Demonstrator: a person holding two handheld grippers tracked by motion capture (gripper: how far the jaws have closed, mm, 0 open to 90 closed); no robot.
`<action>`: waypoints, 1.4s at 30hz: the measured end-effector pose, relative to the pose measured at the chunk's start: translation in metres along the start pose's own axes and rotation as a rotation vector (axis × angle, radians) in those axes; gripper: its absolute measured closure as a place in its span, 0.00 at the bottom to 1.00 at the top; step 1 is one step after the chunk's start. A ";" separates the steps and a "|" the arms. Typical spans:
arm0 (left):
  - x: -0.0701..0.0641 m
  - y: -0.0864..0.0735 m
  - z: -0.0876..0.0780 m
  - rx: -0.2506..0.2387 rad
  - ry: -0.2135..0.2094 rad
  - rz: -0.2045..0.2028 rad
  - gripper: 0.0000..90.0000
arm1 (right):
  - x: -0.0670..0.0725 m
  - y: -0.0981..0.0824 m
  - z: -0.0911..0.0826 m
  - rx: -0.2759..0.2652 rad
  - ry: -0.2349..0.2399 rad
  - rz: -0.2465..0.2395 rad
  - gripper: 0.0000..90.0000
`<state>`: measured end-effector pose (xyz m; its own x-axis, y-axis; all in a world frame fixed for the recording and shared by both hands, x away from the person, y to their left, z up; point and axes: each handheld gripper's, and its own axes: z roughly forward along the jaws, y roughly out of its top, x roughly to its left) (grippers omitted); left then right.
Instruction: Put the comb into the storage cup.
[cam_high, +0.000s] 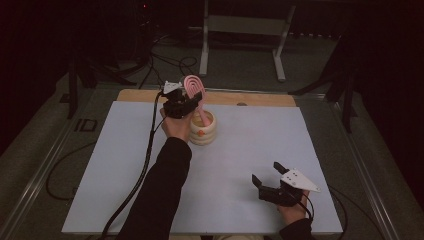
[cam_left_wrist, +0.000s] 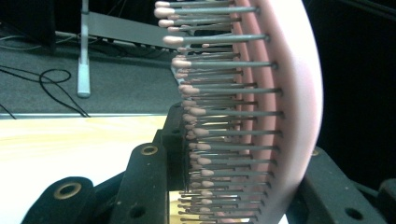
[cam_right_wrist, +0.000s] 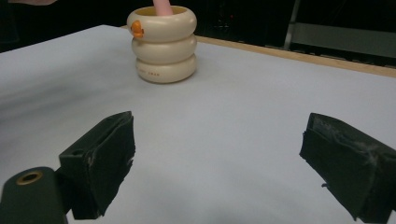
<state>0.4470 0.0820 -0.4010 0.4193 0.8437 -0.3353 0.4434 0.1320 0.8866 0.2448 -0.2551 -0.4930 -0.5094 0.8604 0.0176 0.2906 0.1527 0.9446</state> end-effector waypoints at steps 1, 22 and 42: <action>0.000 0.000 0.000 0.002 -0.001 0.001 0.72 | 0.000 0.000 0.000 0.000 0.000 0.001 0.10; 0.005 -0.009 0.001 0.011 0.005 -0.021 0.72 | 0.000 0.000 0.000 -0.002 -0.002 0.002 0.10; 0.005 -0.015 0.003 0.028 0.007 -0.017 0.72 | 0.000 0.000 0.000 -0.002 -0.002 0.000 0.10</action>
<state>0.4453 0.0828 -0.4170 0.4061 0.8450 -0.3479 0.4727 0.1316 0.8714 0.2444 -0.2553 -0.4928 -0.5077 0.8613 0.0169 0.2890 0.1517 0.9452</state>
